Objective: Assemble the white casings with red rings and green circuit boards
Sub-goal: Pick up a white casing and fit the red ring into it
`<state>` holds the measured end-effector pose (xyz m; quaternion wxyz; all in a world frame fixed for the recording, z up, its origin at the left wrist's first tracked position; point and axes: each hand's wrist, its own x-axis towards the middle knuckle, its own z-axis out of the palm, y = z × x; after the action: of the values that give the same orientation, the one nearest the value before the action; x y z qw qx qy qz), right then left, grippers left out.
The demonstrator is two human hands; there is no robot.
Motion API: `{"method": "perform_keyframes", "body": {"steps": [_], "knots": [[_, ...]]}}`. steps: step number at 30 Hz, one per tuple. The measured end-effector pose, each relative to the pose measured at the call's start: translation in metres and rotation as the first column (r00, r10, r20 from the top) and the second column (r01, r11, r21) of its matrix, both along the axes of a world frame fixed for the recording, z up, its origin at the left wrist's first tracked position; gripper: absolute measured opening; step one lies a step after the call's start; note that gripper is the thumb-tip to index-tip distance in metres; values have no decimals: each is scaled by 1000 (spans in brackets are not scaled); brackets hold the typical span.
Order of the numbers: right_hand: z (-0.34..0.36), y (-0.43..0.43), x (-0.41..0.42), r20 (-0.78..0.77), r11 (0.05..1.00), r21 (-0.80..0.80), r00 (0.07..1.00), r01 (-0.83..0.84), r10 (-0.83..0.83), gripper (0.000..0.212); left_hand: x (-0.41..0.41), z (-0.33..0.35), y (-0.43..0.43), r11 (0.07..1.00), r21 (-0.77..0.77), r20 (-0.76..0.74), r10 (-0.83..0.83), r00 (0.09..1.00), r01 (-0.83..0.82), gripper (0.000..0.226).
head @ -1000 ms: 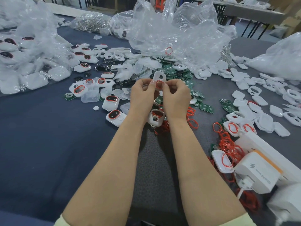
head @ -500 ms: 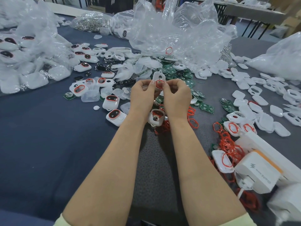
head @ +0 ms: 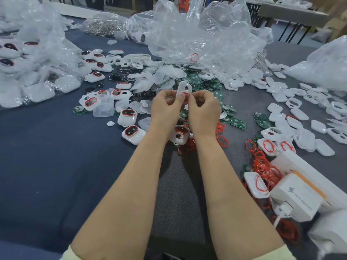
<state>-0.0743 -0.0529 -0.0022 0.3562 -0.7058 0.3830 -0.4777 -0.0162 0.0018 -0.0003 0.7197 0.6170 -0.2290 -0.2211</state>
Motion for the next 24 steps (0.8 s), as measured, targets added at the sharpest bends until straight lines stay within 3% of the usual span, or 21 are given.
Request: {"method": "perform_keyframes", "body": {"steps": [7,14,24], "knots": [[1,3,1,-9,999,-46,1000,23,-23,8,-1,-1,-2,1000,18,1,23,1000,-23,27],[0,1,2,-8,1000,5,1000,8,-8,7,2,-2,-4,999,-12,-109,34,994,-35,23],[2,1,0,-28,1000,-14,1000,10,-11,6,-2,-2,-3,999,8,-31,35,999,-35,21]]}}
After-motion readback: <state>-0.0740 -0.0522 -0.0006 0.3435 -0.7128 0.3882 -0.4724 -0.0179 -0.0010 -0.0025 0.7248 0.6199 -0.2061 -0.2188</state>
